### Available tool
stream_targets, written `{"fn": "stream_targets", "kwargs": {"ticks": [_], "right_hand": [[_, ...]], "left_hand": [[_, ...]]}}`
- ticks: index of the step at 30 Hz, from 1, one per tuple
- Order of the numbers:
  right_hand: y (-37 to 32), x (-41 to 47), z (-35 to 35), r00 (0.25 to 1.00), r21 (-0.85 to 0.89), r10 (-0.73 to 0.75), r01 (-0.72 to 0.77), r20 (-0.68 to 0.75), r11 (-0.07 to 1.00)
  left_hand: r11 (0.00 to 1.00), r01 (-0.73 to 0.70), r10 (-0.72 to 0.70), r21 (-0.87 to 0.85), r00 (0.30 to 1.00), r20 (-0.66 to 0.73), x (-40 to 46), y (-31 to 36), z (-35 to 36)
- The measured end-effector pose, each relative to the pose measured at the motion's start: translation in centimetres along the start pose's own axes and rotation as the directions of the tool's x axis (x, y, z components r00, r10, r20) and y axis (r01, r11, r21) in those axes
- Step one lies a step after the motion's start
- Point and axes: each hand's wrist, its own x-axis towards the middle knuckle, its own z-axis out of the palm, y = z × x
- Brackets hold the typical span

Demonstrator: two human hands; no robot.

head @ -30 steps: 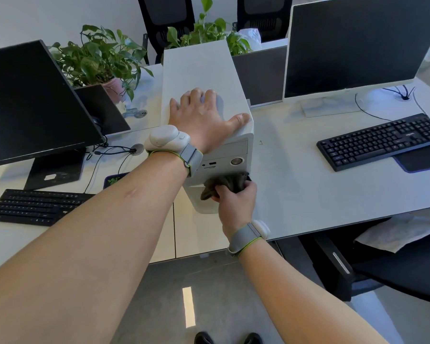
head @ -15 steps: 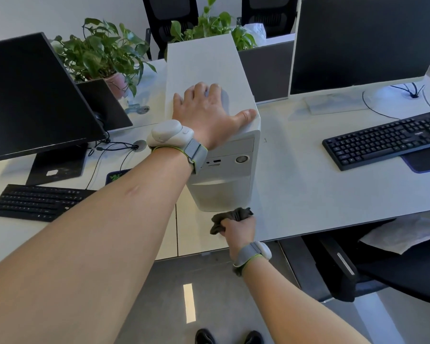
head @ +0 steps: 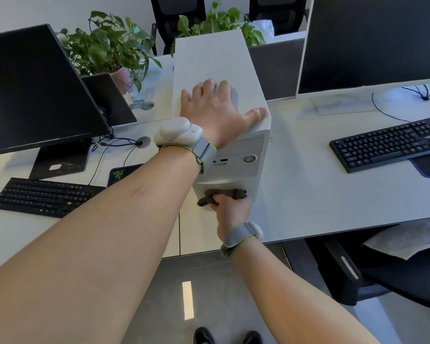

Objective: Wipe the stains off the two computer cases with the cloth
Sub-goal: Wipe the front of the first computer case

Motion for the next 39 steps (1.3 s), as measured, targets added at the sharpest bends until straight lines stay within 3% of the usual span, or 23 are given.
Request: {"fn": "stream_targets", "kwargs": {"ticks": [7,9,15,19,22,24,26,27,28,29,30,31,32,33,36,39], "right_hand": [[-2.5,-2.5,-2.4,0.953,0.106,-0.240,0.223,0.185,0.969],[-2.2,-1.7,-3.9,0.951,0.063,-0.237,0.229,0.197,0.971],[1.6,2.2,-6.1,0.992,-0.113,0.075,-0.064,0.097,0.992],[4.1,3.9,-3.7,0.975,-0.136,0.207,-0.195,0.085,0.971],[4.2,4.2,-1.1,0.924,-0.190,0.336,-0.303,0.181,0.934],[3.3,3.4,1.4,0.881,-0.120,0.395,-0.376,0.261,0.919],[1.9,2.8,2.7,0.842,0.018,0.497,-0.511,0.209,0.859],[1.3,1.8,3.0,0.895,-0.304,0.385,-0.311,0.226,0.901],[0.8,0.8,3.3,0.934,-0.525,0.228,-0.052,0.276,0.850],[0.4,0.1,3.5,0.948,-0.483,0.201,-0.061,0.246,0.874],[-0.1,-0.6,3.7,0.929,-0.162,0.321,-0.294,0.182,0.942],[0.0,-0.7,3.6,0.911,0.073,0.359,-0.380,0.201,0.922],[0.5,-1.0,3.5,0.909,0.173,0.386,-0.411,0.158,0.895],[0.1,-1.1,2.7,0.919,0.235,0.375,-0.393,0.119,0.889],[-2.5,-1.1,0.1,0.981,0.207,0.192,-0.191,0.016,0.959],[-5.5,-0.6,-1.4,0.995,0.372,0.084,-0.057,-0.058,0.927]], "left_hand": [[1.000,-0.001,0.001,-0.013,1.000,0.009,-0.1,0.0,-0.1],[1.000,0.001,-0.001,-0.014,1.000,0.007,-0.1,0.0,-0.2],[1.000,0.005,-0.005,-0.014,1.000,0.007,-0.2,0.0,-0.3],[1.000,0.008,-0.007,-0.016,1.000,0.008,-0.2,0.0,-0.1],[1.000,0.012,-0.012,-0.014,1.000,0.007,-0.1,0.0,-0.1],[1.000,0.011,-0.011,-0.016,1.000,0.006,-0.1,0.0,0.0],[1.000,0.013,-0.013,-0.013,1.000,0.005,0.0,0.0,0.0],[1.000,0.013,-0.013,-0.014,1.000,0.006,0.0,0.0,-0.1],[1.000,0.011,-0.011,-0.017,1.000,0.005,0.0,0.0,-0.1],[1.000,0.010,-0.010,-0.021,1.000,0.004,0.0,-0.1,-0.2],[1.000,0.010,-0.010,-0.021,1.000,0.002,0.0,-0.1,-0.2],[1.000,0.007,-0.007,-0.017,1.000,0.002,0.0,-0.1,-0.2],[1.000,0.004,-0.004,-0.013,1.000,0.001,0.0,-0.1,-0.1],[1.000,0.001,-0.001,-0.012,1.000,0.003,0.0,-0.2,-0.1],[1.000,0.001,-0.001,-0.021,1.000,0.001,0.0,-0.1,-0.1],[1.000,0.008,-0.008,-0.008,1.000,-0.002,0.1,-0.2,-0.1]]}}
